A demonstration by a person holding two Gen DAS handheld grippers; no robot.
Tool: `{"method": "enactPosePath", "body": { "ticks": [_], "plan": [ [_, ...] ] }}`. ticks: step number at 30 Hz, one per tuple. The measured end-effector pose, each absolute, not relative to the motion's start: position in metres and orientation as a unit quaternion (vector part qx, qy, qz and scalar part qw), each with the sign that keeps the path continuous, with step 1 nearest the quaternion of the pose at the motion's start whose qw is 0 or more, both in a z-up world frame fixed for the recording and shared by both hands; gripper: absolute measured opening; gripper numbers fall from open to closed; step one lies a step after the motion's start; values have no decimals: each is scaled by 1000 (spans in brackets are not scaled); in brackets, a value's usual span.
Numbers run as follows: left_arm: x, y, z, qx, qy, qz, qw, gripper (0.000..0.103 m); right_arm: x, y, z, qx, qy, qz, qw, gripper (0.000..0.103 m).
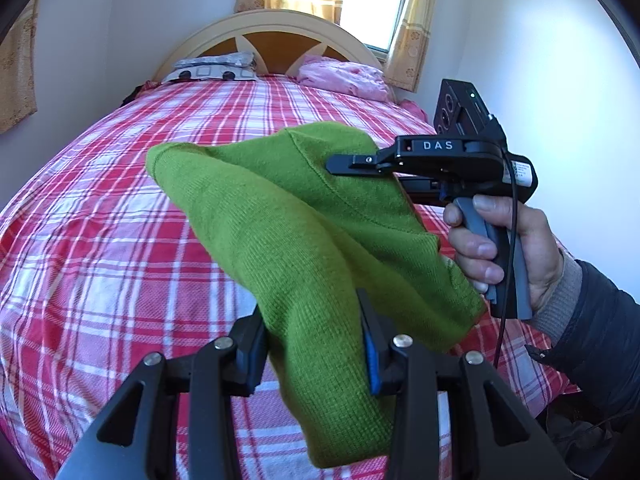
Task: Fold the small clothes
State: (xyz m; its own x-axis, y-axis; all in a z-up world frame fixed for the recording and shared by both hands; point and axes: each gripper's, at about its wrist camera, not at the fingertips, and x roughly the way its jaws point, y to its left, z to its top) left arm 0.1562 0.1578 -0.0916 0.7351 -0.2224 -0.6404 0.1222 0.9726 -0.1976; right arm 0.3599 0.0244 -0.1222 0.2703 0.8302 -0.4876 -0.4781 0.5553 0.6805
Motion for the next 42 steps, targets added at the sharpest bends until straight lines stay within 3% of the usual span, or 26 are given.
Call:
{"method": "enactPosePath", "body": {
  "ticks": [28,42],
  "plan": [
    [135,196,-130,-81,385,-62,917,40,381,82,-169,184,478,425,746,27],
    [129,198,-143,-98,390,-53,914,53,376,92,-176,115,479,379,783,29]
  ]
}}
